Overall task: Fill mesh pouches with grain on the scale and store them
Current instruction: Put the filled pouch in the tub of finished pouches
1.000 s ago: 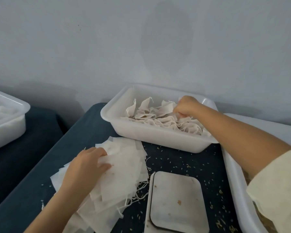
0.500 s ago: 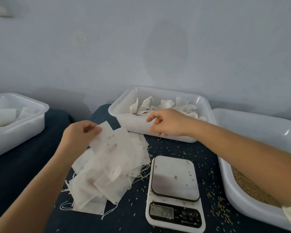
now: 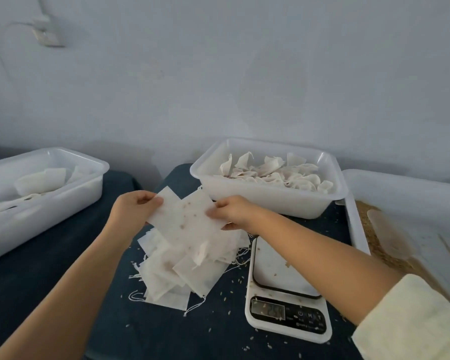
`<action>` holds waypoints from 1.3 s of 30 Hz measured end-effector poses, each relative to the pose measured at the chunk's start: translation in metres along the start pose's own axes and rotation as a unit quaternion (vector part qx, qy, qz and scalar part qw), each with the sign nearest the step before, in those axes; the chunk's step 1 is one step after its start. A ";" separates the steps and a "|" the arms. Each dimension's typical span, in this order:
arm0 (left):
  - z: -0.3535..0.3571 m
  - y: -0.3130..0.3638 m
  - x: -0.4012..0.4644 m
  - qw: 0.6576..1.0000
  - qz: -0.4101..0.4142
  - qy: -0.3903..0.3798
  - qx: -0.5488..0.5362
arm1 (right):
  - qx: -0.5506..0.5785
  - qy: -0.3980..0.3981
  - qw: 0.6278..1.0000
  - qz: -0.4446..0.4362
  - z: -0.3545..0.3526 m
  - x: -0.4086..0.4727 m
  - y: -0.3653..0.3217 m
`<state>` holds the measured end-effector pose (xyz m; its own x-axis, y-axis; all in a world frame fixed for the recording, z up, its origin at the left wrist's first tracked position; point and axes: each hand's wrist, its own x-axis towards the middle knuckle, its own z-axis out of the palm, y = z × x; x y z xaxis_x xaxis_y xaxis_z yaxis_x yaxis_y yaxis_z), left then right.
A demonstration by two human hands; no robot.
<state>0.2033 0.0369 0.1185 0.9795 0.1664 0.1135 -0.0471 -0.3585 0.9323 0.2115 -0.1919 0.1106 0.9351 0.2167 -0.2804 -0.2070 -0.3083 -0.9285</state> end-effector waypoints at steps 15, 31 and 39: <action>0.055 0.041 -0.024 0.942 -0.163 -0.269 -0.120 | -0.017 -0.016 0.999 -0.027 -0.066 -0.063 -0.007; 0.136 0.059 -0.086 0.964 0.015 -0.261 -0.057 | -0.084 0.130 0.988 0.001 -0.055 -0.127 0.015; 0.121 0.059 -0.105 0.865 0.395 -0.283 0.127 | -0.045 0.063 0.997 0.015 -0.078 -0.146 0.020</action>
<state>0.1215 -0.1131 0.1197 0.6036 -0.6737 0.4265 -0.7711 -0.3571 0.5272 0.0933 -0.3021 0.1515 0.9588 0.0909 -0.2691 -0.2133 -0.3953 -0.8935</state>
